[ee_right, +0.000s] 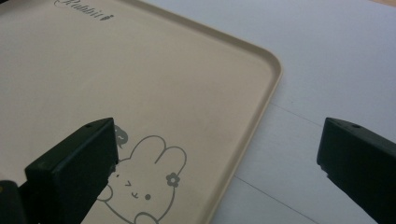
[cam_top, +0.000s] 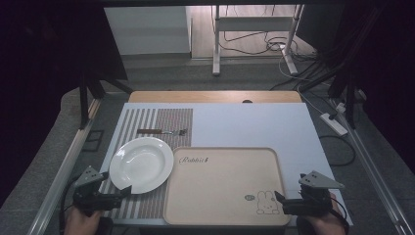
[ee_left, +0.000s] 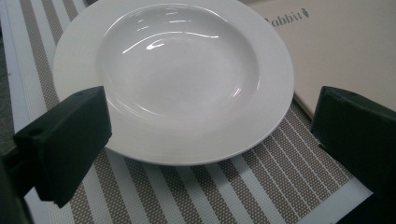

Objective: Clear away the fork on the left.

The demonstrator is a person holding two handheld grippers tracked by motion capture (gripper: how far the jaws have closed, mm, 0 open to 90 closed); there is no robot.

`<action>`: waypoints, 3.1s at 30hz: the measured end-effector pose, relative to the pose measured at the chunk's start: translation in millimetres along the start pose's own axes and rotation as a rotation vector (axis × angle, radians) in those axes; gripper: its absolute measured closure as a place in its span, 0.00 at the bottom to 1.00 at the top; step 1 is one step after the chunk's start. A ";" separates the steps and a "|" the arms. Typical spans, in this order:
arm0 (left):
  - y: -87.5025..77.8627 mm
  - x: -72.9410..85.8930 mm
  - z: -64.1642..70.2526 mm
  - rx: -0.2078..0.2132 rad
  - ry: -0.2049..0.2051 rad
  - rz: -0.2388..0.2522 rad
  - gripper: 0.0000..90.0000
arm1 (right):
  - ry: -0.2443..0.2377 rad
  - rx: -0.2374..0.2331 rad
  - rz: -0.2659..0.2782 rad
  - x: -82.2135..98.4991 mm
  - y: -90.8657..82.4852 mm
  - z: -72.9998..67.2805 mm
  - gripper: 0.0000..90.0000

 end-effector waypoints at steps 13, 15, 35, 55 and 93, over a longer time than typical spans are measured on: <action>19.1 -10.2 -7.4 0.081 0.029 -0.038 0.00 | -0.020 -0.007 -0.019 0.0 2.0 -1.8 0.00; 21.7 -12.5 -10.1 0.086 0.014 -0.030 0.00 | -0.021 -0.008 -0.020 0.0 2.1 -1.8 0.00; 58.8 -60.2 -40.1 0.052 0.039 -0.015 0.00 | -0.013 -0.009 -0.022 0.2 1.8 -0.9 0.00; 104.8 -105.4 -71.9 0.053 0.052 0.007 0.00 | -0.008 -0.014 -0.023 0.5 1.9 -0.4 0.00; 161.0 -156.9 -148.1 -0.007 0.068 -0.130 0.33 | -0.007 -0.026 -0.032 0.9 2.3 -0.1 0.00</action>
Point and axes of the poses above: each handheld gripper's, and its own axes: y roughly forward along the jaws, x roughly out of its underside, z roughly to its right, the point moved 3 cm from there along y, roughly forward along the jaws, and after that the axes turned 9 degrees about x, right-handed, at the moved point
